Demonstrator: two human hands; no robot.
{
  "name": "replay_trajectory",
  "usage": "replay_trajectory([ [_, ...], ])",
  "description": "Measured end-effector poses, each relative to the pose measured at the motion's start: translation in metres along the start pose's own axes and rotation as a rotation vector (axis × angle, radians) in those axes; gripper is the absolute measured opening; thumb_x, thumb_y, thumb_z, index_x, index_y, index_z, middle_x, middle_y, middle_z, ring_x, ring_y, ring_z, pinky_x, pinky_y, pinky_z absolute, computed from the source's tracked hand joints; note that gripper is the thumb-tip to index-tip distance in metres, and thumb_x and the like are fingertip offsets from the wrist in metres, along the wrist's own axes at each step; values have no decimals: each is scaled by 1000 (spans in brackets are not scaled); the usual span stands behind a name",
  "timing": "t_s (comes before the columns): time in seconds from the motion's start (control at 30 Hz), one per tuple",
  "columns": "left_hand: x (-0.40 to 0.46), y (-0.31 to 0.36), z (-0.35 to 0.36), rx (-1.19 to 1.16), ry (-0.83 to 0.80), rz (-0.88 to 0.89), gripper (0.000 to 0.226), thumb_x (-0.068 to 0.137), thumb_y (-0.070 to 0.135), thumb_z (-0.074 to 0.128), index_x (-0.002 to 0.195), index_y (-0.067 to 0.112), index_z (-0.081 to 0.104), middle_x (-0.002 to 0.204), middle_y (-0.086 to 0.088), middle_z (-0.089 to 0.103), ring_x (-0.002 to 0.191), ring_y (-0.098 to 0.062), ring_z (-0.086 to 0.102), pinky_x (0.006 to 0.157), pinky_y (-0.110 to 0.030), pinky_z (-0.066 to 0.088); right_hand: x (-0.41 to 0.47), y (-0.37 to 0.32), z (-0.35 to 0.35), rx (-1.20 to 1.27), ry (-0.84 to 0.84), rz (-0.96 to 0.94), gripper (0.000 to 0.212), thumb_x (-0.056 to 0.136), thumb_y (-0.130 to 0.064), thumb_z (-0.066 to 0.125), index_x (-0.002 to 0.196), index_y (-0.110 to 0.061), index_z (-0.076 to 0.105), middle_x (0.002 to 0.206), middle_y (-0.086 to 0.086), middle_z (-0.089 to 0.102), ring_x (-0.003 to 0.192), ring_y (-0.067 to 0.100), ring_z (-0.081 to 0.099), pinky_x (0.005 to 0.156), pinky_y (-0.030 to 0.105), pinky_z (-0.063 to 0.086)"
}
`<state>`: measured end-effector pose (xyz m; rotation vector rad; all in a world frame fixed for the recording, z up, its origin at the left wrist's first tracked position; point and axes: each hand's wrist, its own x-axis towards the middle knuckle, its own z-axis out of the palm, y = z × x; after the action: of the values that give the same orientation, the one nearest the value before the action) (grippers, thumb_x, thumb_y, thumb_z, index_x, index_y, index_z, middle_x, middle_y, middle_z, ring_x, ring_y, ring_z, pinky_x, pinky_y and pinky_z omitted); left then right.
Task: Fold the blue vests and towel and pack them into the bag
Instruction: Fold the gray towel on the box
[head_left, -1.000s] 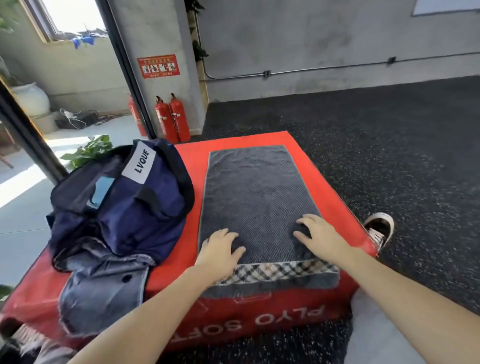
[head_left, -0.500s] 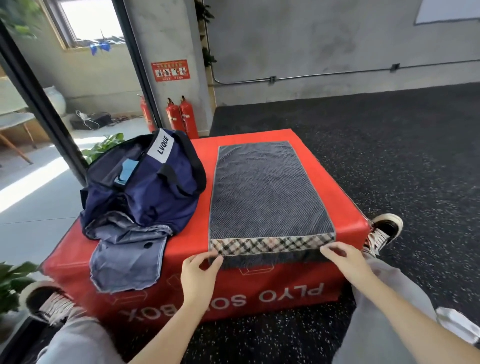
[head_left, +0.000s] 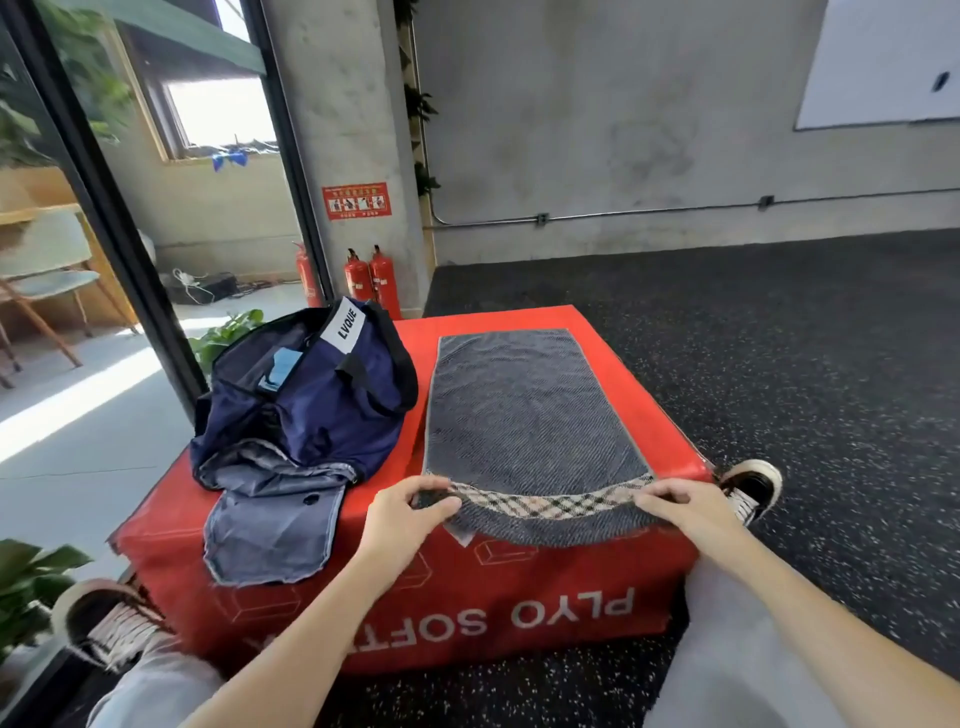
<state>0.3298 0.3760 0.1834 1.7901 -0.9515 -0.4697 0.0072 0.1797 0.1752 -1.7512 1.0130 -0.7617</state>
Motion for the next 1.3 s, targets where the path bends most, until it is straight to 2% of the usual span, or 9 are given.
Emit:
replay_trajectory([
  [0.13, -7, 51, -28, 95, -105, 138, 69, 57, 27, 92, 121, 33, 67, 103, 9, 75, 94, -7, 71, 90, -29, 55, -12, -48, -23, 159, 30, -81, 10, 77, -20, 85, 86, -17, 81, 89, 4, 78, 75, 6, 65, 73, 20, 49],
  [0.27, -13, 97, -58, 171, -23, 330, 58, 71, 3, 82, 114, 39, 68, 100, 12, 76, 94, -5, 72, 96, -34, 55, -20, -97, -48, 384, 27, -170, 75, 39, -51, 98, 97, -10, 78, 89, 8, 74, 77, 16, 64, 69, 23, 56],
  [0.37, -13, 138, -77, 184, 99, 391, 47, 80, -6, 71, 97, 37, 74, 86, 17, 76, 83, -4, 72, 79, -20, 55, -19, -133, -66, 504, -6, -267, 92, 36, -41, 101, 114, -5, 70, 101, 10, 75, 89, 17, 70, 83, 26, 59],
  [0.5, 9, 180, -90, 108, 194, 396, 11, 89, 20, 74, 79, 24, 76, 57, 9, 67, 50, -6, 58, 56, -17, 47, 9, -168, -78, 473, 57, -320, 60, 58, -18, 87, 112, -4, 68, 103, 17, 76, 95, 23, 74, 85, 29, 60],
  [0.63, 61, 187, -93, 274, 275, 378, 5, 84, 41, 78, 85, 36, 76, 71, 15, 68, 68, 2, 60, 58, -9, 38, 66, -181, -80, 337, 152, -283, 14, 91, -7, 70, 103, 0, 70, 89, 25, 74, 73, 24, 74, 68, 28, 62],
  [0.9, 216, 117, -47, 463, 146, 257, 40, 88, 34, 72, 59, 9, 60, 52, -5, 56, 51, -14, 52, 54, -36, 40, 213, -135, -45, -144, 178, -140, 11, 92, -21, 73, 87, -11, 75, 59, 3, 69, 47, 10, 57, 51, 24, 46],
  [1.07, 284, 58, 3, 540, 74, 80, 41, 94, 26, 66, 61, 11, 46, 58, -2, 51, 57, -17, 47, 55, -34, 31, 296, -72, -15, -532, 67, -61, 18, 88, -37, 75, 83, -21, 79, 78, -4, 72, 80, 14, 66, 68, 29, 40],
  [1.23, 316, -1, 36, 584, -106, -63, 3, 95, 21, 65, 96, 18, 64, 91, -2, 68, 86, -22, 64, 71, -33, 49, 341, -13, 17, -583, -147, 41, 11, 84, -36, 79, 83, -34, 69, 86, -14, 71, 88, 9, 67, 78, 24, 48],
  [1.3, 323, -12, 44, 578, -106, -68, 20, 93, 23, 69, 112, 18, 65, 104, -4, 71, 95, -23, 66, 79, -32, 52, 349, -1, 23, -581, -147, 33, 17, 82, -37, 82, 91, -33, 68, 91, -14, 70, 90, 7, 66, 83, 26, 48],
])
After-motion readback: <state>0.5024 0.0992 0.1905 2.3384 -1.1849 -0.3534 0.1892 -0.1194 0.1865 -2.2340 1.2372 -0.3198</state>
